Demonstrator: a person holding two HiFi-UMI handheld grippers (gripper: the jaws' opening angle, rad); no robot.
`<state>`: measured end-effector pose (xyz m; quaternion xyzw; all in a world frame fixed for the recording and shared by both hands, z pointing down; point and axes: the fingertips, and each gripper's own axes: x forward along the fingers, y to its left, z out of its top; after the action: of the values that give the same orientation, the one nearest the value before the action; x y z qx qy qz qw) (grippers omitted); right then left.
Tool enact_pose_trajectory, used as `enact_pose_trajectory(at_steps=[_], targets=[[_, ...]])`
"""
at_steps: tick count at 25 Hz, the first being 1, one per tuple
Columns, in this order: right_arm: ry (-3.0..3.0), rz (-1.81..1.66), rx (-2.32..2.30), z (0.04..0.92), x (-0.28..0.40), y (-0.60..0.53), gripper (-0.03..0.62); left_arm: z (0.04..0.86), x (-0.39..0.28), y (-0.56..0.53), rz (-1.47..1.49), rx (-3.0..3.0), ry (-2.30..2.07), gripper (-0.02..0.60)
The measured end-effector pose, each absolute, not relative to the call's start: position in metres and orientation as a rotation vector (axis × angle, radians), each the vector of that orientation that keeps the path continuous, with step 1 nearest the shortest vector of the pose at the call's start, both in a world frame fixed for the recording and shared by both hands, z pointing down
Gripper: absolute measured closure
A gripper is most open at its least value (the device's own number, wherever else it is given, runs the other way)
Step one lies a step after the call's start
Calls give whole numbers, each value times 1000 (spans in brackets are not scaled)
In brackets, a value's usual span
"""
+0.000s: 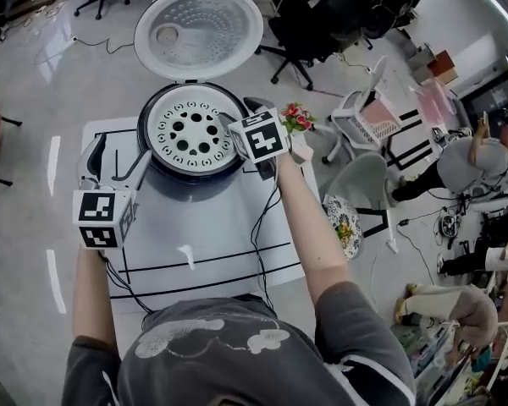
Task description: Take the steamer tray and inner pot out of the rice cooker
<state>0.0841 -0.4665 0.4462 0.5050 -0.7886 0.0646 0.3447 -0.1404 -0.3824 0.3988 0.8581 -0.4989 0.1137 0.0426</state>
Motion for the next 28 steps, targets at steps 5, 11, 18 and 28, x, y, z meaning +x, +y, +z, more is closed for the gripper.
enact_pose_trajectory(at_steps=[5,11,18,28], targets=[[-1951,91,1192,461,80,-473,316,399,-141,-383,364,2598,-1551,193],[-1857,79,1143,476,84,-482,335,407,-140,-380,389,2572,-1556,193],[-1875,123,1186,474,91,-485,395,406,-139,-379,383,2565,-1564,193],[-1900,79,1204,445,80,-491,479,399,-135,-380,371,2586,-1560,193]])
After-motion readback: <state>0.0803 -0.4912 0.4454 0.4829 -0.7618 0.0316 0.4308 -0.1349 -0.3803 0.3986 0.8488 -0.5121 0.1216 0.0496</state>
